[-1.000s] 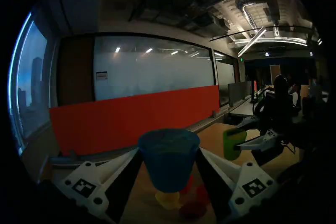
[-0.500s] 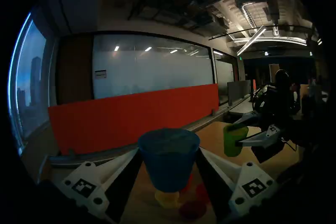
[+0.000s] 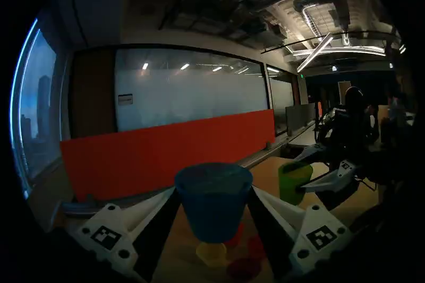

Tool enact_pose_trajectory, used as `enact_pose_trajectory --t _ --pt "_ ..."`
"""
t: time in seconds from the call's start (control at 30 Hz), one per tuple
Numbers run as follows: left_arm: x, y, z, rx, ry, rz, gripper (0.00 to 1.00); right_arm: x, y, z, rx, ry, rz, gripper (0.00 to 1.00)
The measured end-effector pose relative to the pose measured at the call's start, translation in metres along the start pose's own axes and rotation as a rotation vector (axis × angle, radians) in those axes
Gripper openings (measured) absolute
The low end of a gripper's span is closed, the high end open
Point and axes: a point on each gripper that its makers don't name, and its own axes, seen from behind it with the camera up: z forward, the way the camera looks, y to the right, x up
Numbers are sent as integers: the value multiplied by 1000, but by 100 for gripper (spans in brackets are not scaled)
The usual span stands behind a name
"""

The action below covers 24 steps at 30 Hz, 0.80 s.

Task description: Pour water

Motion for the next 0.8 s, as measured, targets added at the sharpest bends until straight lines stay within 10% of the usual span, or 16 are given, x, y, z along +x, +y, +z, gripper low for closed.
enact_pose_trajectory --t 0.8 --pt "38 16 -15 14 47 265 84 7 -48 17 119 9 -2 91"
